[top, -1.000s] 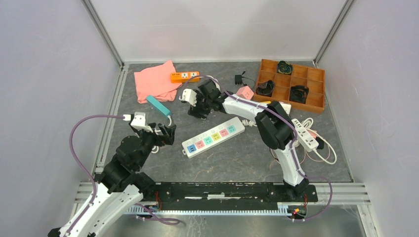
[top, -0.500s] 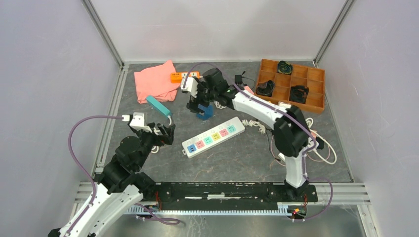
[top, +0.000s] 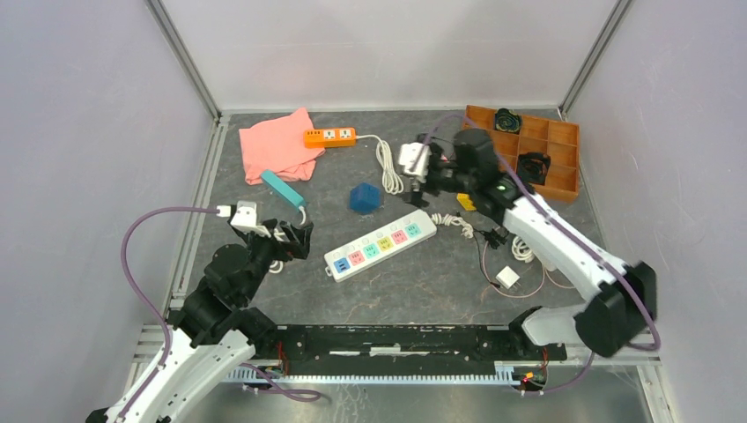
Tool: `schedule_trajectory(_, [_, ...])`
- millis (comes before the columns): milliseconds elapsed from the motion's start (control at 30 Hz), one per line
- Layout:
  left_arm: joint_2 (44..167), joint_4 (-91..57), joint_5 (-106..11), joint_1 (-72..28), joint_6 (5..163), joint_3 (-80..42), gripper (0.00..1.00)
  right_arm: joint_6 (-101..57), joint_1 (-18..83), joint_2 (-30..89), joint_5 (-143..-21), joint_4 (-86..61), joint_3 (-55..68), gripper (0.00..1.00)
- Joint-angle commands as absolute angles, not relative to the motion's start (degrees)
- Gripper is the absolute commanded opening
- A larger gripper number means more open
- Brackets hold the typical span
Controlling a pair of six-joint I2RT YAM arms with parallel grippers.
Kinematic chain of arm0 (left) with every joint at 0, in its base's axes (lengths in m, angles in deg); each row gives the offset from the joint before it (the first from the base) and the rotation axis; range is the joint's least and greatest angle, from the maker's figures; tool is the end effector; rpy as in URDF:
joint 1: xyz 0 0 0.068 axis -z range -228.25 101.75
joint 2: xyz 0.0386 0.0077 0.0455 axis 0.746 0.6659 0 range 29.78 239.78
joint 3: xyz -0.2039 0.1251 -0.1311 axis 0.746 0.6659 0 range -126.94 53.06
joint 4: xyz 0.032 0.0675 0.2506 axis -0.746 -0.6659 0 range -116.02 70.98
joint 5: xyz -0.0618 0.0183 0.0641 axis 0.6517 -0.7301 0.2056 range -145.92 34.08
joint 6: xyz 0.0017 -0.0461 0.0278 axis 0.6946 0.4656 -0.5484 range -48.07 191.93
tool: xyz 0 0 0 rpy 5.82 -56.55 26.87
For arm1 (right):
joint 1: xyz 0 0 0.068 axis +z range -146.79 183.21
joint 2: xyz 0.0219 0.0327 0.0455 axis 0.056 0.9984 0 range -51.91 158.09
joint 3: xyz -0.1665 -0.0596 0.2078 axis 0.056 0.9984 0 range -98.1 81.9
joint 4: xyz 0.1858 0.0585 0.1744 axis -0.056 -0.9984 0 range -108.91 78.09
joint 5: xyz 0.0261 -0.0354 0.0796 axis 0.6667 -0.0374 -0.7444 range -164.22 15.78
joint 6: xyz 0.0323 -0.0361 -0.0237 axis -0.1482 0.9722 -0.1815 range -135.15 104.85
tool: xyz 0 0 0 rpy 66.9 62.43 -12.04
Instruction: Pull the plug off the socket
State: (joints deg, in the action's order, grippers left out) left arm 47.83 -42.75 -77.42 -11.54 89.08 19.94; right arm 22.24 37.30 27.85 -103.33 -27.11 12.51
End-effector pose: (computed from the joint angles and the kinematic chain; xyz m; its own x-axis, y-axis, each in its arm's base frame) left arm 0.0846 -0.0468 0.3009 -0.1936 -0.1978 -0.9609 0.2183 0.9462 -0.2387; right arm 0.2551 0.1935 0.3428 0.2339 -0.4823 -0.8442 -0.8950 0.2325 -0.3808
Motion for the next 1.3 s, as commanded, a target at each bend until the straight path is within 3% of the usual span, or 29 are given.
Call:
schedule_trajectory(0, [47.54, -41.59, -74.94, -11.77, 91.68, 17.49, 1.0, 21.34, 29.91, 16.29, -107.0, -21.0, 20.26, 0.98])
schedule_trajectory(200, [47.6, -38.92, -67.59, -11.77, 97.0, 16.82, 1.0, 15.73, 16.68, 4.1, -106.72, -19.56, 30.15, 0.98])
schedule_trajectory(467, [58.56, -40.02, -60.88, -11.77, 95.94, 7.32, 1.0, 4.33, -0.09, -4.35, -113.24, -18.61, 35.4, 0.98])
schedule_trajectory(1267, [66.08, -40.85, -46.15, -11.77, 95.29, -6.34, 1.0, 2.77, -2.59, -9.93, -117.44, -33.71, 22.66, 0.98])
